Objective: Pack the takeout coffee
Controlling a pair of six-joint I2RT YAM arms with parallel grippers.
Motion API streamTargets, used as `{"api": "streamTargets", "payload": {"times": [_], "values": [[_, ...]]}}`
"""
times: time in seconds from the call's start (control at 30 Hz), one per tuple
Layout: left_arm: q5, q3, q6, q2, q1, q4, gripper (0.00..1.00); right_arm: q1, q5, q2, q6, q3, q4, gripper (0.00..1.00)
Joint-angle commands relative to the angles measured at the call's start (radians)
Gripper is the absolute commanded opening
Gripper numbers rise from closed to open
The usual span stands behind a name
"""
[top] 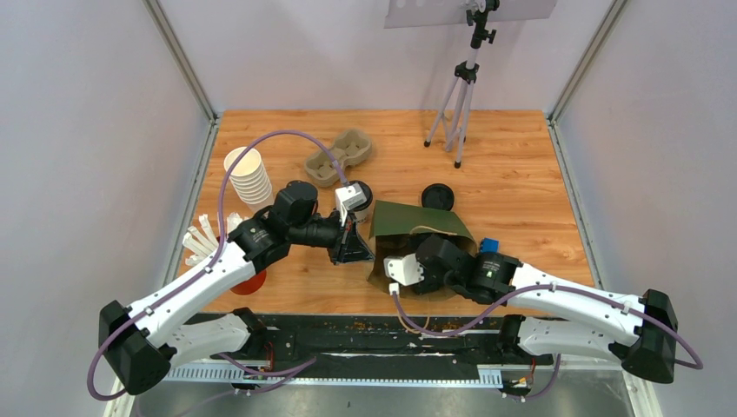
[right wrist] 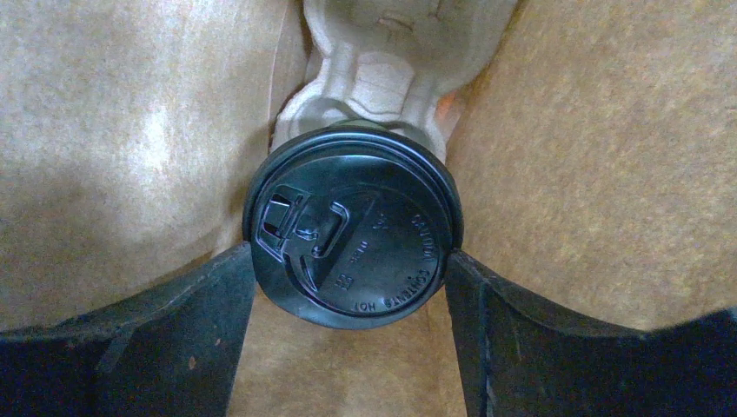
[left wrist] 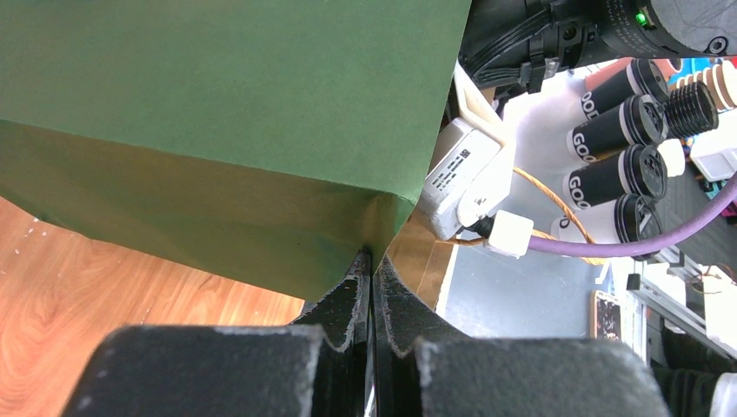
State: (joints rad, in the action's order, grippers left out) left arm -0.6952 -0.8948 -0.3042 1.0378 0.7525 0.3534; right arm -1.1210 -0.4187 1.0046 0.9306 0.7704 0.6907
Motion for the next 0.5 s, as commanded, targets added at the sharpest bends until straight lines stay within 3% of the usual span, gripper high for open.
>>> {"api": "streamTargets", "payload": {"times": [0.0,0.47], "values": [[-0.024,-0.004,-0.010,0.005,0.004,-0.057,0.05,0.012,-0.008,-0.009,0.006,0.014,-0.001,0.62],[-0.026,-0.010,-0.009,0.013,0.005,-0.056,0.05,0.017,0.036,-0.030,-0.043,0.074,0.078,0.61]]}}
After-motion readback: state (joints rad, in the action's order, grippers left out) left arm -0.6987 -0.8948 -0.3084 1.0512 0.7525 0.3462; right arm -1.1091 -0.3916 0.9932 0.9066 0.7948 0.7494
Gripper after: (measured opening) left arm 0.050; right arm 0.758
